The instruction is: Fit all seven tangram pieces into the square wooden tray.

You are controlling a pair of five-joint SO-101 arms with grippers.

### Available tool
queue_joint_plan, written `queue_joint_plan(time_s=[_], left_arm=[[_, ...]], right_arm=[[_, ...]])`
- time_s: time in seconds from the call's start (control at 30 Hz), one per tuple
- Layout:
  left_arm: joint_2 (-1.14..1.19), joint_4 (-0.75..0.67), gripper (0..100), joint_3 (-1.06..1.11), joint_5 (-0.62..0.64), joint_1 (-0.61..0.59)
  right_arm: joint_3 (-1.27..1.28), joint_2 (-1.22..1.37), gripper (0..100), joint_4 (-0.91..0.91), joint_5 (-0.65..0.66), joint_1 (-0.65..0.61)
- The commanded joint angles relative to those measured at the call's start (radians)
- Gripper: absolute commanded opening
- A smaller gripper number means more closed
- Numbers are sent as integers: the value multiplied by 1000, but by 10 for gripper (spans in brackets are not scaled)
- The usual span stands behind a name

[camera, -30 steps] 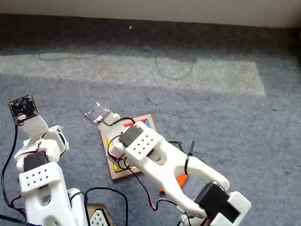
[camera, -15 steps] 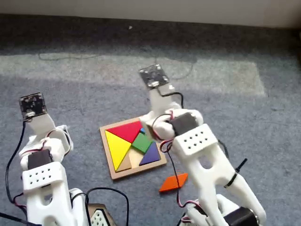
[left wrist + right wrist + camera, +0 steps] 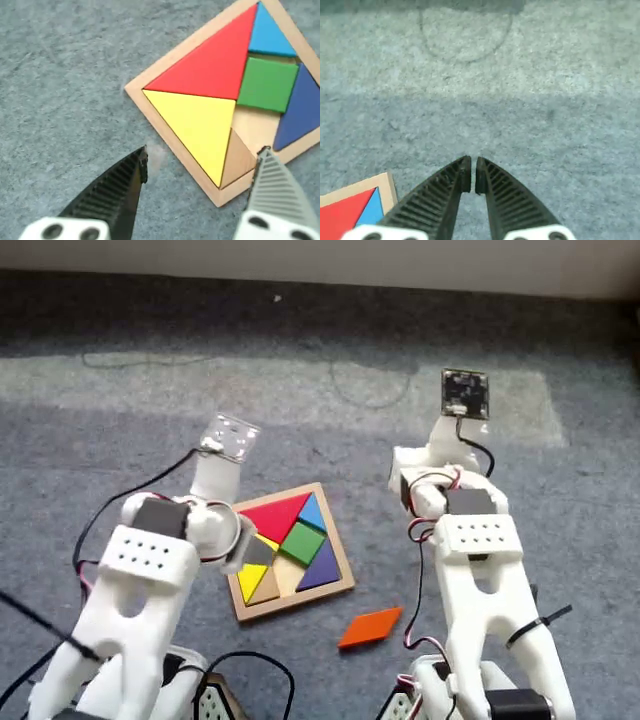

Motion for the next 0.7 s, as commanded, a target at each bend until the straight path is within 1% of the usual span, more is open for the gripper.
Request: queue_joint_plan(time_s=[0.0, 0.13, 0.27, 0.4, 0.5, 0.57, 0.67], left_arm=[[131, 3, 334, -58, 5, 108], [234, -43, 333, -51, 38, 150], [306, -61, 333, -51, 37, 145], [355, -61, 331, -51, 37, 145], [377, -61, 293, -51, 35, 145], [381, -61, 264, -51, 3, 145], [381, -61, 245, -53, -6, 143]], right_arm=[[-4, -36, 31, -59, -31, 61], [-2, -35, 31, -70, -35, 68], [8, -35, 31, -74, -31, 67], [38, -35, 31, -137, -29, 67], [45, -35, 31, -153, -29, 67], [48, -36, 31, -153, -29, 67], [48, -36, 31, -153, -29, 67]])
